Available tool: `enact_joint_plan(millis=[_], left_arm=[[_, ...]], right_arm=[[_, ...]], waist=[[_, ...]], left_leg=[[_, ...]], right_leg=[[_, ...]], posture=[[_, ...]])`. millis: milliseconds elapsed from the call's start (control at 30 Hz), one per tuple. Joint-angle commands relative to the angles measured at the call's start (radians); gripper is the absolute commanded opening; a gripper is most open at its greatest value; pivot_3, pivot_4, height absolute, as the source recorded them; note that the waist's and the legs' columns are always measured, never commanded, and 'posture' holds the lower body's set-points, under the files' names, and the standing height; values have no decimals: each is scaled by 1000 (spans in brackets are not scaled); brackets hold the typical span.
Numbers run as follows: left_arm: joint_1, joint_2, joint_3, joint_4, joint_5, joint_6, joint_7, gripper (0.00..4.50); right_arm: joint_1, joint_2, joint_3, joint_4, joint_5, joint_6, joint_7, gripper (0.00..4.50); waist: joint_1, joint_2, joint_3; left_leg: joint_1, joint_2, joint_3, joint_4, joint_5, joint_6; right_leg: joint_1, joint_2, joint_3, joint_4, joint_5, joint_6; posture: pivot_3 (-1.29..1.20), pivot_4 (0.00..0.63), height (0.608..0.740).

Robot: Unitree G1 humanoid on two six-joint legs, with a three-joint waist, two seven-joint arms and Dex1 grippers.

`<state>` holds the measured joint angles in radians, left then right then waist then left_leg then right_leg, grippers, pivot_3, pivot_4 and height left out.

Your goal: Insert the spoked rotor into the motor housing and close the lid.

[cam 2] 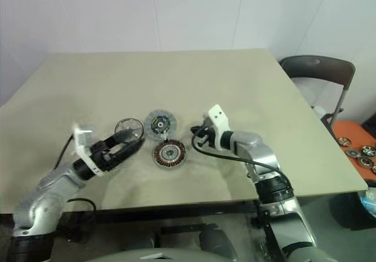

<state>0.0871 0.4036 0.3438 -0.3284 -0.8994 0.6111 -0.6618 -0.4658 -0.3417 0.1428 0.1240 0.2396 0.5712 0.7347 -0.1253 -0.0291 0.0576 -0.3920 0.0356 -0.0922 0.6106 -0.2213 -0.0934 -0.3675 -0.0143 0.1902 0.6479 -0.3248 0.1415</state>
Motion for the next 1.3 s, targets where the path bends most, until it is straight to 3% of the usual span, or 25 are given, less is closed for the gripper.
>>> enact_joint_plan(millis=[33, 133, 400, 667, 967, 1300], left_arm=[[15, -12, 102, 6, -96, 36, 99, 4500], [-14, -5, 108, 91, -35, 53, 201, 4500], [-156, 4, 85, 225, -74, 200, 308, 4500], [-270, 10, 85, 375, -59, 275, 320, 4500], [-301, 19, 75, 450, -20, 279, 306, 4500], [-396, -36, 83, 564, -8, 277, 303, 4500]], right_arm=[[-43, -16, -21, 7, -2, -41, 13, 21], [-52, -19, -22, 24, -1, -53, 15, 21], [-44, -22, -25, 18, -2, -61, 5, 21], [-12, -39, -45, -19, 5, -51, -18, 21], [-3, -34, -44, -29, 5, -48, -28, 21], [-6, -31, -33, -19, -4, -55, -24, 21]], waist=[[0, 0, 0], [4, 0, 0], [3, -1, 0], [4, -1, 0], [4, -1, 0], [19, 0, 0]], left_leg=[[0, 0, 0, 0, 0, 0], [1, 0, 0, 1, 0, 0], [0, -1, 0, 0, 0, 0], [-1, -1, 0, 0, 0, 0], [0, -1, 0, 0, 0, 0], [1, -1, 0, 1, 0, 0]], right_leg=[[0, 0, 0, 0, 0, 0], [1, 0, 0, 0, 0, 0], [0, 0, 0, -1, 2, -3], [0, 0, 0, -1, 2, -2], [0, 0, 0, -1, 2, -3], [1, 0, 0, -1, 2, -3]], posture=[[0, 0, 740], [0, 0, 740], [0, 0, 740], [0, 0, 740], [0, 0, 740], [0, 0, 740]])
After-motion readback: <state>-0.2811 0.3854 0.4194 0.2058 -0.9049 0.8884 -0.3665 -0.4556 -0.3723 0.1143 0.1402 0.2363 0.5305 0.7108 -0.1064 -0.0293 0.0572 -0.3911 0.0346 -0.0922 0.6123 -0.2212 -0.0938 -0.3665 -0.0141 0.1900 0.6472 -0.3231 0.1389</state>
